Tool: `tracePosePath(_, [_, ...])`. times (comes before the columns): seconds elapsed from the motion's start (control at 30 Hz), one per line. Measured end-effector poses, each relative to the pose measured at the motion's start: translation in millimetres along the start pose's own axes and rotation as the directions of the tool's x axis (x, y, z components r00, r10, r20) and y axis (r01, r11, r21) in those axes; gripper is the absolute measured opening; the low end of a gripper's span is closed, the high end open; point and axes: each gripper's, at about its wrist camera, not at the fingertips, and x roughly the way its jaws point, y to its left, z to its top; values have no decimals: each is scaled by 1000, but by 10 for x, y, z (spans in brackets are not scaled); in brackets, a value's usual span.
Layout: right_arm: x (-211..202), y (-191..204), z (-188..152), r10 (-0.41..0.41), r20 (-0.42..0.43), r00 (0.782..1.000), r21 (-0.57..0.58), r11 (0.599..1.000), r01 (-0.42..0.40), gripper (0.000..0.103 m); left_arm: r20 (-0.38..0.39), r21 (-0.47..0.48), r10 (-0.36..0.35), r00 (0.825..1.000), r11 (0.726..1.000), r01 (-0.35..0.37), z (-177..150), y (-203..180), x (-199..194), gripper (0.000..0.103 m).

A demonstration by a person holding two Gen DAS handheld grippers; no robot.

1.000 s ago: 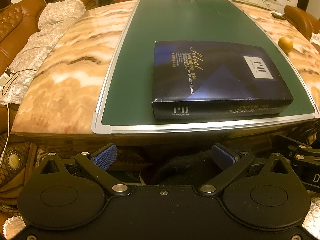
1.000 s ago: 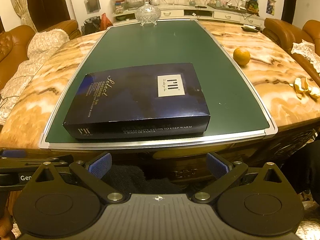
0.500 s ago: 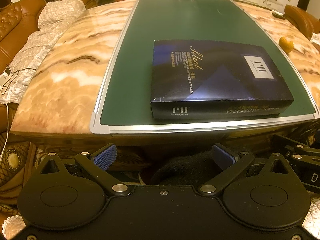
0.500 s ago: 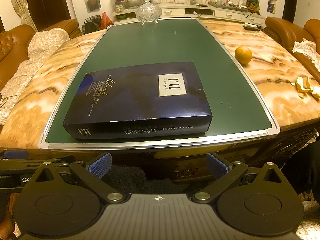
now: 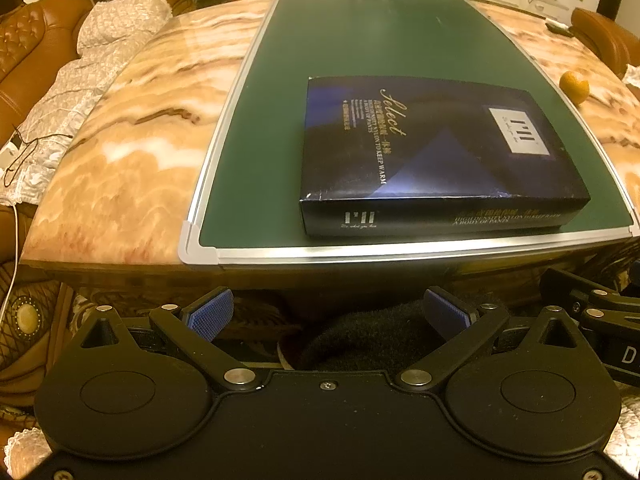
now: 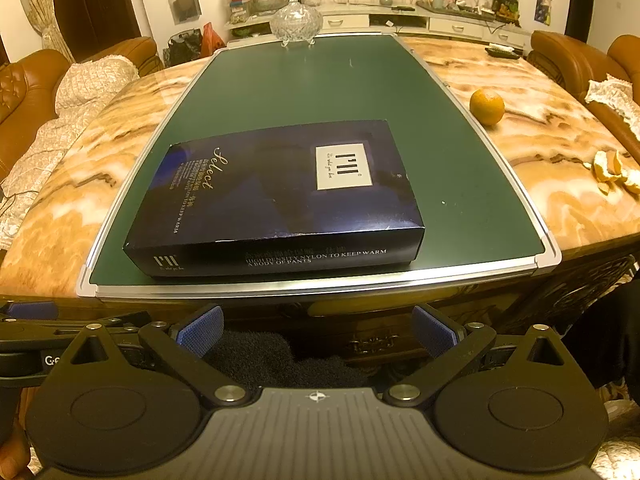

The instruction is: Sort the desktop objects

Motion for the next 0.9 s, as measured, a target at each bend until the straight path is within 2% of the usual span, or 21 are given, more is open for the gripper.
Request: tracePosePath(0.9, [52, 23, -32, 2, -16, 1000, -2, 1000, -2, 103, 0, 12, 21, 1000, 1000, -21, -28, -11, 41, 103])
